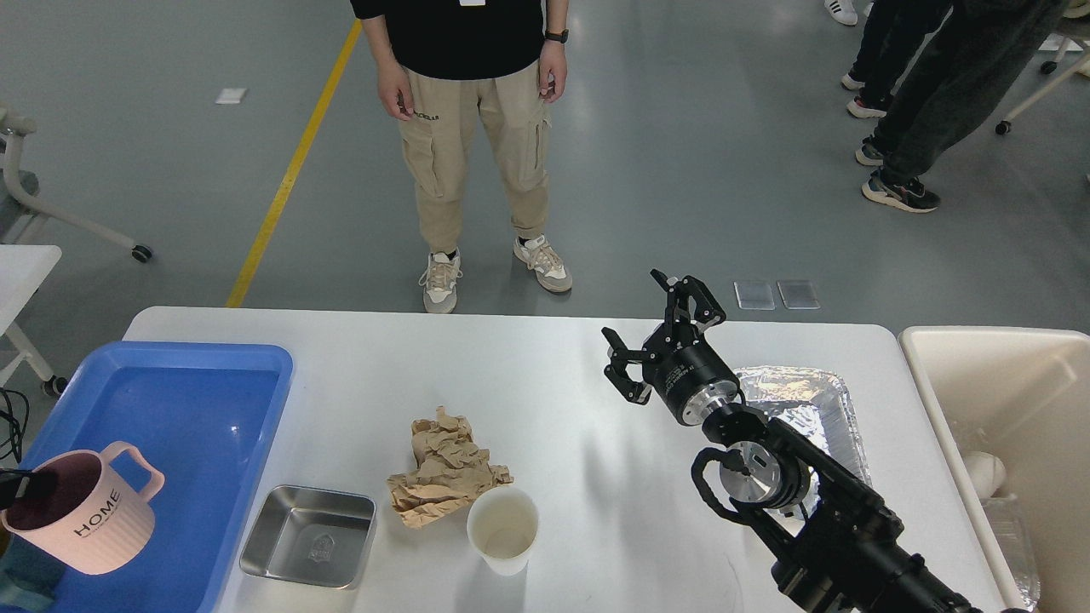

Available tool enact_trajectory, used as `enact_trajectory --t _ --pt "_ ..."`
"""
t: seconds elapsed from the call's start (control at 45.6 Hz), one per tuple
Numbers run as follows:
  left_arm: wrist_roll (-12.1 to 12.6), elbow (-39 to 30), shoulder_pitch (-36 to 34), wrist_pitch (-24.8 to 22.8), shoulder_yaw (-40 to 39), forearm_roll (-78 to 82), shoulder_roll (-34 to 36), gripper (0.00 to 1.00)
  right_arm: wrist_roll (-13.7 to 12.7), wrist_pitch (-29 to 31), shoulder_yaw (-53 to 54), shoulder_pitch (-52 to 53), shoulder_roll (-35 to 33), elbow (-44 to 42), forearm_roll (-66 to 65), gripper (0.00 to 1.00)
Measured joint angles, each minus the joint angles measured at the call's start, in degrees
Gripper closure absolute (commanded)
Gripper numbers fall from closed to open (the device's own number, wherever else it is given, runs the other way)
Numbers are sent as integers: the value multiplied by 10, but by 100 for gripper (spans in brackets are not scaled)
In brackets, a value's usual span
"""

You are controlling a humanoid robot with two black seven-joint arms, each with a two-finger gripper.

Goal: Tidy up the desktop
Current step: 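Lower the pink mug into the blue tray and release it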

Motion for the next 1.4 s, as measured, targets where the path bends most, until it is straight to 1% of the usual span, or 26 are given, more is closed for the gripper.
enact_trajectory --t 0.131,0.241,0.46,0.723,0.877,0.92,0.964,0.986,1.074,1.315,1.359,1.381,1.403 --pt "0 16 1 17 7 12 -1 94 0 1 0 0 0 3 0 0" --pt "5 50 2 33 10 14 -9 94 0 1 0 -1 0 7 0 0" --pt "14 118 4 56 11 15 -64 93 0 1 -1 -3 0 8 0 0" --pt "18 150 19 67 12 16 -121 92 0 1 0 -2 -3 8 -1 0" --pt "18 157 30 73 12 16 -134 89 0 1 1 -2 -5 8 -1 0" --pt "19 161 31 76 12 16 -136 86 0 1 1 -3 -5 8 -1 0" --pt "19 167 33 79 12 15 -141 80 0 1 1 -3 -5 8 -1 0" --pt "19 169 34 80 12 14 -143 75 0 1 1 -3 -5 8 -1 0" --pt "19 176 35 84 12 9 -153 66 0 1 1 -3 -5 8 -1 0" --pt "20 177 45 86 9 -15 -187 49 0 1 1 -2 -10 8 -1 0" --pt "22 176 47 86 9 -29 -190 41 0 1 0 -2 -11 8 -1 0" --pt "25 175 48 86 8 -43 -193 33 0 1 0 -2 -12 8 -1 0" --pt "26 175 48 86 7 -51 -194 28 0 1 0 -2 -12 8 -1 0"
